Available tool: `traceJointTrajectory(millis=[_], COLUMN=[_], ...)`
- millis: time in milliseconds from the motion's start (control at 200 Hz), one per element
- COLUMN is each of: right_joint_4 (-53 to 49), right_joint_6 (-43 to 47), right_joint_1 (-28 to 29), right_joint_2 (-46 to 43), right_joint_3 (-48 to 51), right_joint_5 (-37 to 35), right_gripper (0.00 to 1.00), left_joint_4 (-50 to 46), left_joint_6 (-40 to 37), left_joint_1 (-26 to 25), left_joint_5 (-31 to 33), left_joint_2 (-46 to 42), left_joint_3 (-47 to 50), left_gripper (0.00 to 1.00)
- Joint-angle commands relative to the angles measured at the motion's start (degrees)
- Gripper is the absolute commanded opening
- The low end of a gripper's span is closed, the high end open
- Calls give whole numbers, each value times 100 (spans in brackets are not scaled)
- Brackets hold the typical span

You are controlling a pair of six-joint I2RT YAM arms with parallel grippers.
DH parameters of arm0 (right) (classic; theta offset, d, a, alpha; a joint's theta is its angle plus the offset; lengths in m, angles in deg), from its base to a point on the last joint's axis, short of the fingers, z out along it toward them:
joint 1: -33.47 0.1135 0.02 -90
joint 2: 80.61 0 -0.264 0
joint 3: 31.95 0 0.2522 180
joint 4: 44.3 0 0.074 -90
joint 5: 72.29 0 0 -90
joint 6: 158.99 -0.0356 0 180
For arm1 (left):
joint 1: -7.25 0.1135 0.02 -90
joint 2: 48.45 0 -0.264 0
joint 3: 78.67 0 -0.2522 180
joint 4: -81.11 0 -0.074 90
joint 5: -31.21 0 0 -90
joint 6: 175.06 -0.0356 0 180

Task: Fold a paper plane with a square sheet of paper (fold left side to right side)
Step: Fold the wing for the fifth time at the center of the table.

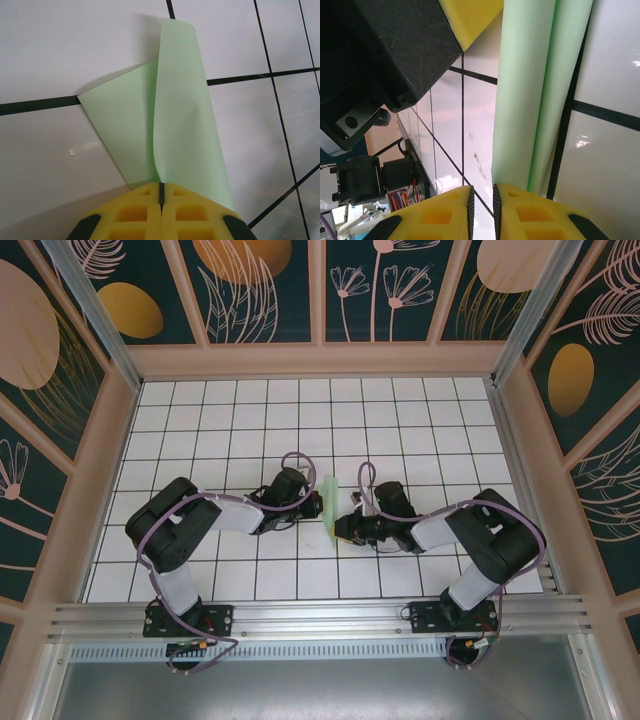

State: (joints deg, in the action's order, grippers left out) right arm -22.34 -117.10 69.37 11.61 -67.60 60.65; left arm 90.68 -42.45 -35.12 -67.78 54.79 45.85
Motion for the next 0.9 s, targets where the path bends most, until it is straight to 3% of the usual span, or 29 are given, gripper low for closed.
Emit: traceJointTrajectory(millis=[0,601,896], right_joint_4=[-144,-300,-1047], right_joint_6=[194,246,456], right_joint_1=[57,133,154], right_joint_2=[119,292,321], right_joint_3=[-123,-241,-357], right_joint_5=[-124,-239,-530], right_gripper=[22,22,22], left_joint_4=[-171,-179,-233], left_joint_6=[-97,-99,-121], left_joint_1=[46,45,46], left_joint_5=[73,69,132], left_joint_2=[135,153,144], left_joint_3=[-83,-93,-109], left_gripper=[0,0,0])
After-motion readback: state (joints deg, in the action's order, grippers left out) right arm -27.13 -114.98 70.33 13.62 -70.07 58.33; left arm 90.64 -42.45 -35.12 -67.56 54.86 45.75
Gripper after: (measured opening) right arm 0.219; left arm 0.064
